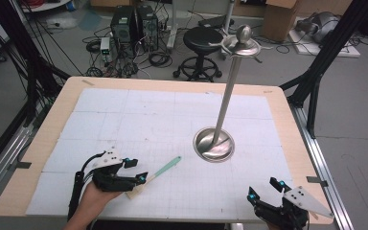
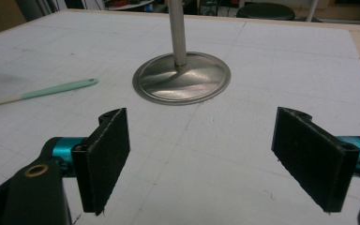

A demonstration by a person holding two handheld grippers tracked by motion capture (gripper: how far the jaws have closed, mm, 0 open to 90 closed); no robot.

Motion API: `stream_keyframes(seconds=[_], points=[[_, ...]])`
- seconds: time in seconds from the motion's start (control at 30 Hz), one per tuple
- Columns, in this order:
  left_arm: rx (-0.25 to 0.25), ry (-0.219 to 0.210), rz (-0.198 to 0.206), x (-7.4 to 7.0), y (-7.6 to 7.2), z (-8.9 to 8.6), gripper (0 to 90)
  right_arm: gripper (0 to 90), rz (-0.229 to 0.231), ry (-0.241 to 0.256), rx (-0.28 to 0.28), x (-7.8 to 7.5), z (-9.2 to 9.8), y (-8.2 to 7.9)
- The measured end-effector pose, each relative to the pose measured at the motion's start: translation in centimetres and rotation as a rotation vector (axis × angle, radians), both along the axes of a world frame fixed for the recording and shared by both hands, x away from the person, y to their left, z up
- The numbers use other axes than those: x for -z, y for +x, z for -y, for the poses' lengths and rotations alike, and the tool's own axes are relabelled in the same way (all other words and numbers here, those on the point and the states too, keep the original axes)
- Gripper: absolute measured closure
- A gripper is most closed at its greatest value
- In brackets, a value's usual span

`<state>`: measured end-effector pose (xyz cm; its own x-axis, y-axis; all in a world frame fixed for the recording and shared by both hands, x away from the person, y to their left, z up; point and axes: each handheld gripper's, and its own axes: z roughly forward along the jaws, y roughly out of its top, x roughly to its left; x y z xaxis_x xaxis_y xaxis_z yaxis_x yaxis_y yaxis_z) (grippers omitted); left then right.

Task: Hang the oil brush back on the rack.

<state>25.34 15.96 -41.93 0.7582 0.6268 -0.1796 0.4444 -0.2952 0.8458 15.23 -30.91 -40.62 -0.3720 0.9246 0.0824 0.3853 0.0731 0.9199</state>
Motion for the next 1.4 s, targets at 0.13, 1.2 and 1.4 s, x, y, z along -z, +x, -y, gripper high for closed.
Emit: stream_keyframes(seconds=[0.13, 1.2, 1.4], points=[[0.019, 0.037, -0.019, 0.5, 0.2, 0.8, 42.7, 18.3, 0.0, -0.007, -0.006, 0.0, 0.0, 0.1], [0.074, 0.27, 0.005, 2.1, 0.5, 4.6, 77.5, 18.3, 0.004, -0.008, -0.002, -0.2, -0.1, 0.0], [0.082, 0.257, -0.012, 2.2, 0.7, 4.5, 81.4, 18.3, 0.004, -0.007, -0.005, -0.1, -0.1, 0.0]])
